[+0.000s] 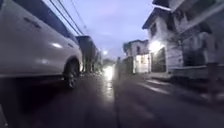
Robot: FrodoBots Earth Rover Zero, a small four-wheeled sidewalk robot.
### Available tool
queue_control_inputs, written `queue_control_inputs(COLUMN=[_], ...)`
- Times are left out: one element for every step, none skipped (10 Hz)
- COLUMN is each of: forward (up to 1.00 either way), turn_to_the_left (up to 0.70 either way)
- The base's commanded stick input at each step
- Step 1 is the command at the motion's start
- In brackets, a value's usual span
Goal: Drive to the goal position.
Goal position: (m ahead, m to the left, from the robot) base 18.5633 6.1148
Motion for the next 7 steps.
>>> queue_control_inputs(forward=[0.70,0.70,0.70,0.70,0.70,0.70,0.70], turn_to_the_left=[0.00,0.00,0.02,0.27,0.35,0.21,0.00])
